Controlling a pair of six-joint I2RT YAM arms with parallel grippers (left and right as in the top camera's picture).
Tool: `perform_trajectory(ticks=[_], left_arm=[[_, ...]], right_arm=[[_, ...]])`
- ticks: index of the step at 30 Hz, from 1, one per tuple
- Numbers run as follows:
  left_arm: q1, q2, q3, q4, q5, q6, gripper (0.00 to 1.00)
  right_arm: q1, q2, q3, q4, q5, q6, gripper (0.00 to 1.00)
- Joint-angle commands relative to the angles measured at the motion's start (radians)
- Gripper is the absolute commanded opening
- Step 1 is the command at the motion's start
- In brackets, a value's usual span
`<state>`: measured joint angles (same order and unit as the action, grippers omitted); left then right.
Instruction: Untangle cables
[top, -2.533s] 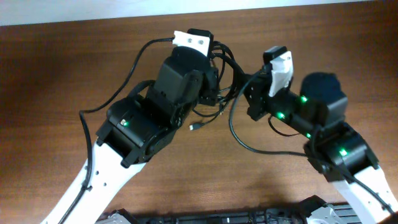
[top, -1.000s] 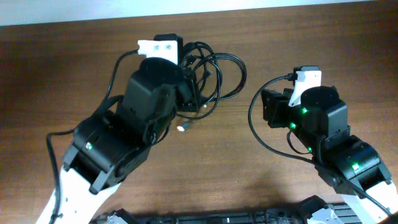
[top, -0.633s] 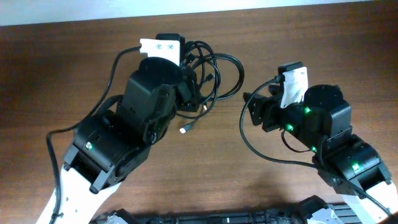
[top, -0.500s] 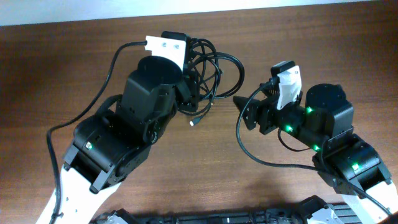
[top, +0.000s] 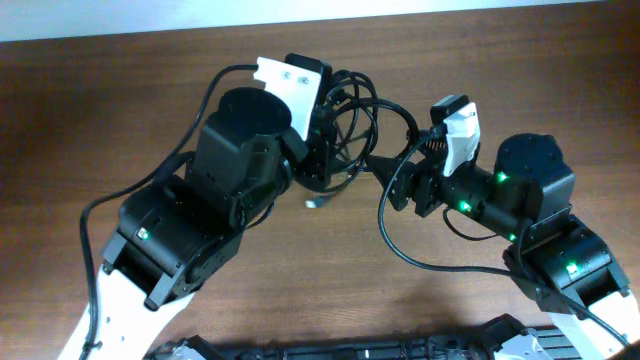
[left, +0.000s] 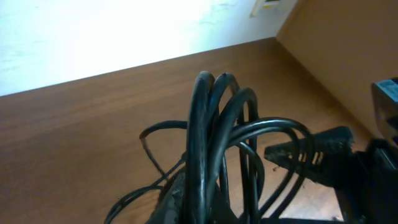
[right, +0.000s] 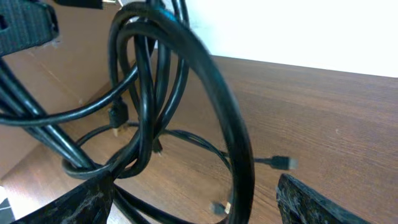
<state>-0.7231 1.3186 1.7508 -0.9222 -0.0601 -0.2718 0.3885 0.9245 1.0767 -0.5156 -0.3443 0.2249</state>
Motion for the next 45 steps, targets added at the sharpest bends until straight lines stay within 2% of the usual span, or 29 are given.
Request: perform_trajectory(ticks=[1, 4, 8, 14, 18, 23, 37, 40, 45], left_arm=[[0.001, 0.001, 0.013, 0.016, 0.058, 0.018, 0.0], [0.001, 0.001, 0.013, 0.017, 0.075, 0.02, 0.0], [0.001, 0.002, 0.013, 0.027, 0.171, 0.02, 0.0], [-0.003, 0.002, 0.013, 0.029, 0.178, 0.02, 0.0], [-0.003, 0.002, 0.013, 0.032, 0.236, 0.02, 0.0], [-0.003, 0.002, 0.013, 0.032, 0.241, 0.021, 0.0], [-0.003, 0.002, 0.013, 0.043, 0.276, 0.043, 0.0], [-0.003, 0.002, 0.013, 0.043, 0.293, 0.043, 0.0], [-0.003, 0.002, 0.013, 0.042, 0.277, 0.089, 0.0]], right_arm=[[-0.003, -0.008, 0.003, -0.006, 0.085, -0.011, 0.82], [-0.003, -0.008, 0.003, -0.001, 0.087, -0.007, 0.82], [-0.003, -0.008, 0.003, 0.004, 0.087, 0.005, 0.82], [-0.003, -0.008, 0.003, 0.024, 0.068, 0.019, 0.82], [-0.003, -0.006, 0.003, 0.031, 0.091, 0.019, 0.82], [-0.003, 0.019, 0.003, 0.03, 0.177, 0.019, 0.82], [-0.003, 0.098, 0.003, 0.053, 0.211, 0.019, 0.82], [-0.003, 0.098, 0.003, 0.069, 0.299, 0.066, 0.82], [-0.003, 0.098, 0.003, 0.039, 0.612, 0.29, 0.85]])
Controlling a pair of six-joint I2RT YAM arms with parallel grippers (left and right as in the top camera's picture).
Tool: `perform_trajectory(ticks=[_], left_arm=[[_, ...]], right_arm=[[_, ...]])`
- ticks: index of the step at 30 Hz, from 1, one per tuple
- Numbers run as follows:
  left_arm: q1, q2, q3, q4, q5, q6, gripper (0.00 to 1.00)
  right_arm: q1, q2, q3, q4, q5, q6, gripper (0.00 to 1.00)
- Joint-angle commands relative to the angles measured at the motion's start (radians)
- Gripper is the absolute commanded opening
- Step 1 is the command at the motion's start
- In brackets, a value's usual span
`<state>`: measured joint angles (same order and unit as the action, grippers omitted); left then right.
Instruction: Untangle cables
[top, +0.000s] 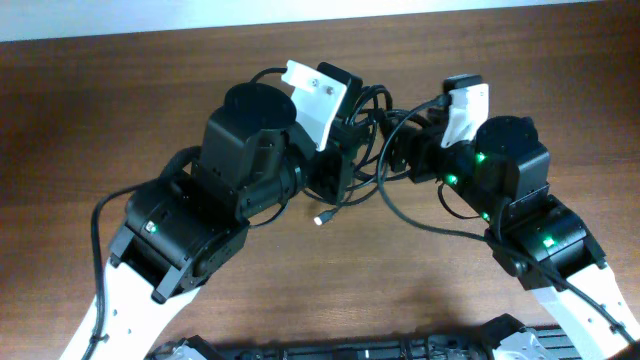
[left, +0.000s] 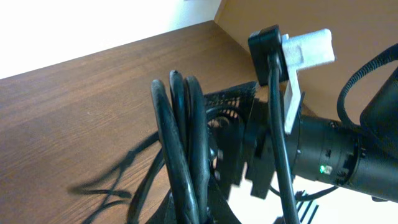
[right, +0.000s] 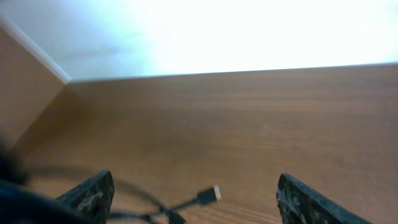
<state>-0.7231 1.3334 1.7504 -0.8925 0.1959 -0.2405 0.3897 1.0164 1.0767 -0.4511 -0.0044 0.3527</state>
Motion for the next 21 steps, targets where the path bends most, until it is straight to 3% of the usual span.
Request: perform_trajectory(ticks=[1, 4, 13, 21], left_arm=[[-0.002, -0.013, 0.013, 0.011, 0.008, 0.06, 0.0], [-0.002, -0.013, 0.013, 0.005, -0.058, 0.06, 0.0], [-0.002, -0.029, 0.013, -0.037, -0.37, 0.059, 0.0], [-0.002, -0.056, 0.013, -0.08, -0.521, 0.059, 0.0]], right_arm=[[-0.005, 0.005, 0.003, -0.04, 0.317, 0.195, 0.87], [-0.005, 0.005, 0.003, -0.097, 0.413, 0.262, 0.93], [-0.006, -0.023, 0.003, -0.198, 0.486, 0.286, 0.94], [-0.006, -0.099, 0.003, -0.272, 0.59, 0.289, 0.94]])
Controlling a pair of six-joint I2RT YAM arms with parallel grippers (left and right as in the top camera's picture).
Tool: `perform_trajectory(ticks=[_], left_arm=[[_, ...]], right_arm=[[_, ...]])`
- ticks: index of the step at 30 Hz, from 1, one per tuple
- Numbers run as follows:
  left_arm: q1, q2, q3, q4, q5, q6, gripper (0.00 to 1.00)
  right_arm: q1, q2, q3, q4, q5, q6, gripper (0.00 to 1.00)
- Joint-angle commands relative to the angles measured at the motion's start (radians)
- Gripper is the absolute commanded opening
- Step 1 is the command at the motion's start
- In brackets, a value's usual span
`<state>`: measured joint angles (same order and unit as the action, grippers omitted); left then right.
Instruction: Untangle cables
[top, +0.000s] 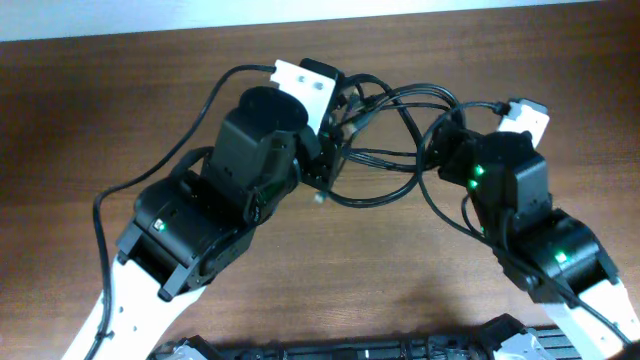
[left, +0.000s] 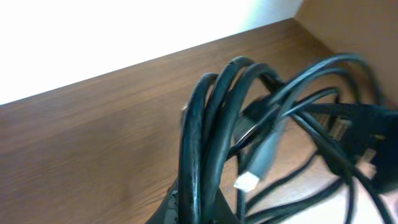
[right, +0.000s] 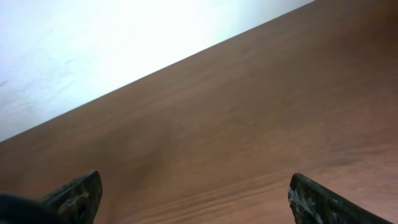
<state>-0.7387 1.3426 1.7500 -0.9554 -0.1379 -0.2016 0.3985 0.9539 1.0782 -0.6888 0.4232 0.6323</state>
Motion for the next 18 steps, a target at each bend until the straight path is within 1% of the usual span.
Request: perform_trajectory(ticks=[1, 9, 12, 16, 18], left_arm=[[0.013, -0.068, 0.013, -0.02, -0.203, 0.02, 0.0], [0.035, -0.071, 0.013, -0.042, -0.343, 0.016, 0.0], [0.069, -0.071, 0.013, -0.063, -0.342, 0.016, 0.0], [0.113, -0.071, 0.013, -0.095, -0.333, -0.033, 0.0], [0.115, -0.071, 0.013, -0.095, -0.315, -0.033, 0.0]], right_arm=[[-0.014, -0.045, 0.001, -0.044, 0.168, 0.009, 0.94], [-0.014, -0.104, 0.001, -0.107, 0.23, 0.017, 0.94], [-0.014, -0.114, 0.001, -0.122, 0.24, 0.02, 0.94], [-0.014, -0.117, 0.001, -0.138, 0.239, 0.039, 0.95], [-0.014, -0.117, 0.001, -0.138, 0.239, 0.039, 0.95]])
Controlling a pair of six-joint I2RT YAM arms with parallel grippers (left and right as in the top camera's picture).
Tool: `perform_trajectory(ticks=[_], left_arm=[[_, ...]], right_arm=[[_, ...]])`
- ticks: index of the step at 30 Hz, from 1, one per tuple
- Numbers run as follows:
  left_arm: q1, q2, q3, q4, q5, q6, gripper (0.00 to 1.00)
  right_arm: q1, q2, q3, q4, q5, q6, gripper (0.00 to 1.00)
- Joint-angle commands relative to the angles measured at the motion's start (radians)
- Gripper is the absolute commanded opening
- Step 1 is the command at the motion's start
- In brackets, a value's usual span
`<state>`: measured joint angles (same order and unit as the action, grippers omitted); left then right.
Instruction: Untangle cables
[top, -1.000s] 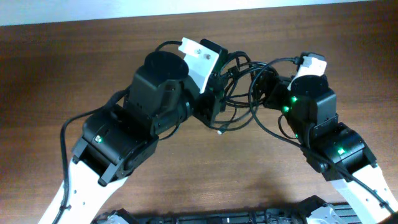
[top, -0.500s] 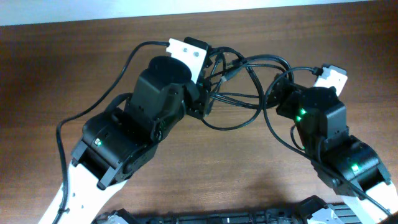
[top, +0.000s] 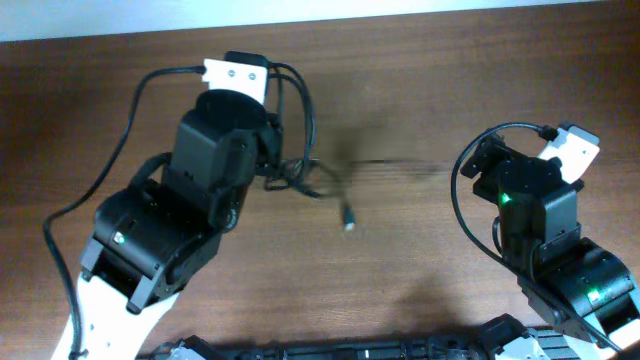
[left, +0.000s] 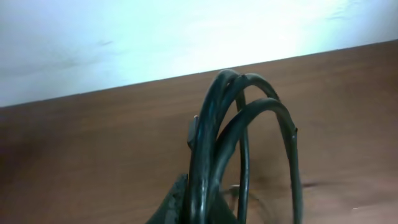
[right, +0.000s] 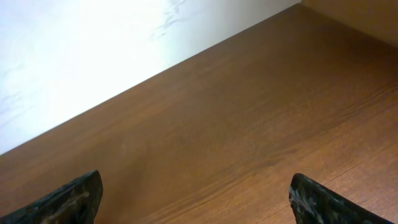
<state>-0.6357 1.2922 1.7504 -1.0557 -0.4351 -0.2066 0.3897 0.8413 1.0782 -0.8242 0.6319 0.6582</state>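
A bundle of black cable loops (left: 214, 137) stands up out of my left gripper (left: 200, 208), which is shut on it. From overhead the bundle (top: 292, 165) sits at the left gripper (top: 272, 168), left of the table's middle. A loose end with a pale connector (top: 347, 218) trails toward the centre, and a thin blurred strand (top: 400, 165) runs off to the right. My right gripper (right: 194, 208) is open, its fingertips (right: 69, 198) wide apart with only bare table between them. Overhead, the right gripper (top: 484, 165) is far to the right of the bundle.
The brown wooden table (top: 400, 270) reaches a pale wall at the far edge (top: 400, 10). The arms' own black cables (top: 458, 195) loop beside each arm. A dark frame lies along the near edge (top: 330, 350).
The two arms have drawn apart: the left gripper with its bundle is farther left, the right gripper farther right. The loops that stretched across to the right gripper are gone, leaving a loose connector end.
At first the left gripper held the bundle while the open right gripper had a loop between its fingers. Then both grippers were close together at the bundle. Then the right sat farther right with loops stretched out. Now the arms are apart, the bundle with the left.
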Motion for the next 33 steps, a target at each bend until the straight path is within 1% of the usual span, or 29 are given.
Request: perform_trajectory(ticks=[1, 8, 11, 12, 15, 21, 24, 27, 30, 33], left_arm=[[0.012, -0.02, 0.013, 0.006, -0.013, -0.028, 0.0], [0.012, -0.018, 0.013, 0.007, -0.006, -0.028, 0.0], [0.012, -0.018, 0.013, 0.008, -0.005, -0.028, 0.0], [0.012, -0.018, 0.013, 0.008, 0.003, -0.027, 0.0], [0.012, -0.018, 0.013, 0.02, 0.086, -0.022, 0.0], [0.012, -0.015, 0.013, 0.067, 0.303, 0.116, 0.0], [0.012, -0.014, 0.013, 0.074, 0.459, 0.233, 0.0], [0.012, -0.008, 0.013, 0.074, 0.639, 0.359, 0.0], [0.012, -0.006, 0.013, 0.074, 0.774, 0.463, 0.0], [0.012, -0.003, 0.013, 0.074, 0.795, 0.493, 0.0]], right_arm=[[-0.005, -0.005, 0.001, -0.003, 0.028, 0.013, 0.95], [-0.005, -0.005, 0.001, -0.003, -0.074, -0.002, 0.95], [-0.005, -0.005, 0.001, 0.018, -0.143, -0.08, 0.95], [-0.005, -0.005, 0.001, 0.037, -0.193, -0.122, 0.95], [-0.005, -0.005, 0.001, 0.093, -0.341, -0.243, 0.95], [-0.004, -0.005, 0.001, 0.195, -0.671, -0.498, 0.95], [-0.004, -0.005, 0.001, 0.214, -0.807, -0.581, 0.95], [-0.004, -0.005, 0.001, 0.216, -0.893, -0.633, 0.95], [-0.004, -0.005, 0.001, 0.216, -0.967, -0.668, 0.95], [-0.004, -0.005, 0.001, 0.219, -1.055, -0.715, 0.95]])
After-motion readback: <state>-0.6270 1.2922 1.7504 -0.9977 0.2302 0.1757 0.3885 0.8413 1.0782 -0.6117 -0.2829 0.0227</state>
